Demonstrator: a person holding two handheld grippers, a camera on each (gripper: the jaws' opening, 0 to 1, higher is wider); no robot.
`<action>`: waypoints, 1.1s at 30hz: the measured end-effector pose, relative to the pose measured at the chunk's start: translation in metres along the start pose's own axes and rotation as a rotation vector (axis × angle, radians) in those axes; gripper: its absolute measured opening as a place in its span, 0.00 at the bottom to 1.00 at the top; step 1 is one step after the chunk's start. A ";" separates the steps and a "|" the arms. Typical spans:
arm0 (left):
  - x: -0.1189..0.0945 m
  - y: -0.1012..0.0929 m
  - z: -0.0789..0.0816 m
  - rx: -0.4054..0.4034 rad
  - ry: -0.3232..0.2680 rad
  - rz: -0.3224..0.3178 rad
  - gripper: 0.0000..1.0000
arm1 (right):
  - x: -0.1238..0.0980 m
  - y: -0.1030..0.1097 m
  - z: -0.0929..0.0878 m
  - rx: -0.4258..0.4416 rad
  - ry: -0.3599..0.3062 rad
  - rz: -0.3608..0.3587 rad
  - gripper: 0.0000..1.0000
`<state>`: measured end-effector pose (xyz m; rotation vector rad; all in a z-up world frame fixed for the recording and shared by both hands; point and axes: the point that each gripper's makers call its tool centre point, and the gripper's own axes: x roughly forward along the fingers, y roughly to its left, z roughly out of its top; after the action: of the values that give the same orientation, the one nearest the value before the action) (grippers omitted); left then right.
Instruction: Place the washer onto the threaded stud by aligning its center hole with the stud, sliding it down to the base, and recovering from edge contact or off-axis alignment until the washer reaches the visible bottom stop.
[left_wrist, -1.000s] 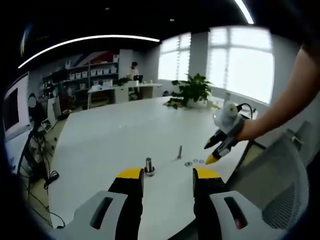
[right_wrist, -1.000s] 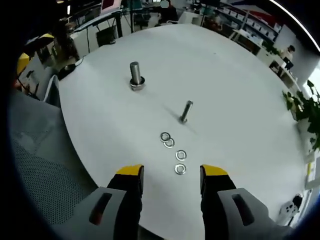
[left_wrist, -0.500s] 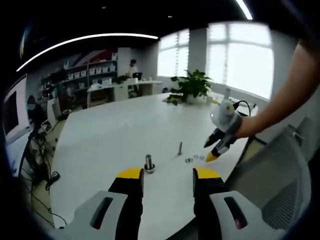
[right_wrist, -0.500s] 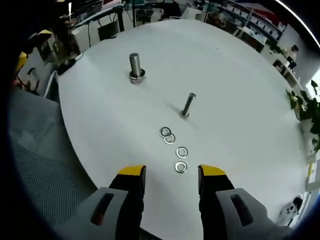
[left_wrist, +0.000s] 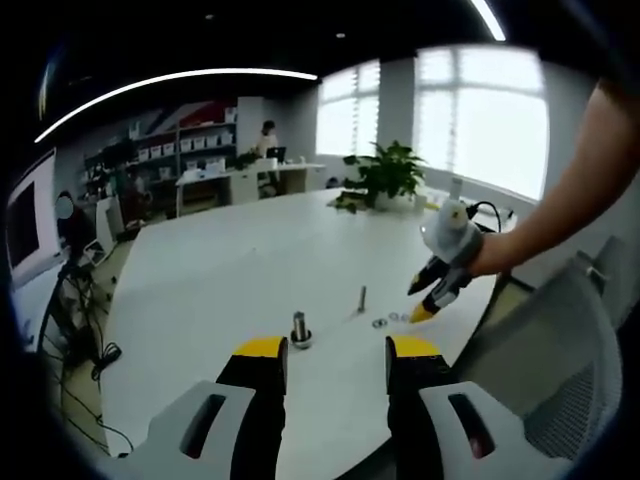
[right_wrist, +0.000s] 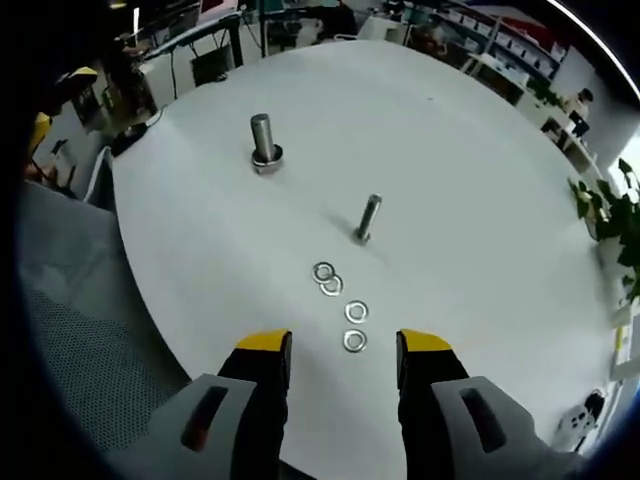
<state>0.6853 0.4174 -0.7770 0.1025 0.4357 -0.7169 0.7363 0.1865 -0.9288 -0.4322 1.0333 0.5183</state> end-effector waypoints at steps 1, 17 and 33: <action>0.000 0.000 0.000 -0.003 -0.001 -0.001 0.37 | 0.000 0.001 0.003 -0.004 -0.004 0.001 0.44; 0.001 0.000 -0.002 -0.025 0.005 -0.009 0.38 | 0.002 -0.004 0.007 -0.037 0.000 0.010 0.44; 0.003 0.000 -0.010 -0.034 0.039 -0.011 0.38 | 0.027 -0.009 -0.015 -0.041 0.108 0.033 0.32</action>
<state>0.6837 0.4183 -0.7870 0.0823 0.4854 -0.7190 0.7422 0.1763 -0.9587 -0.4841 1.1368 0.5506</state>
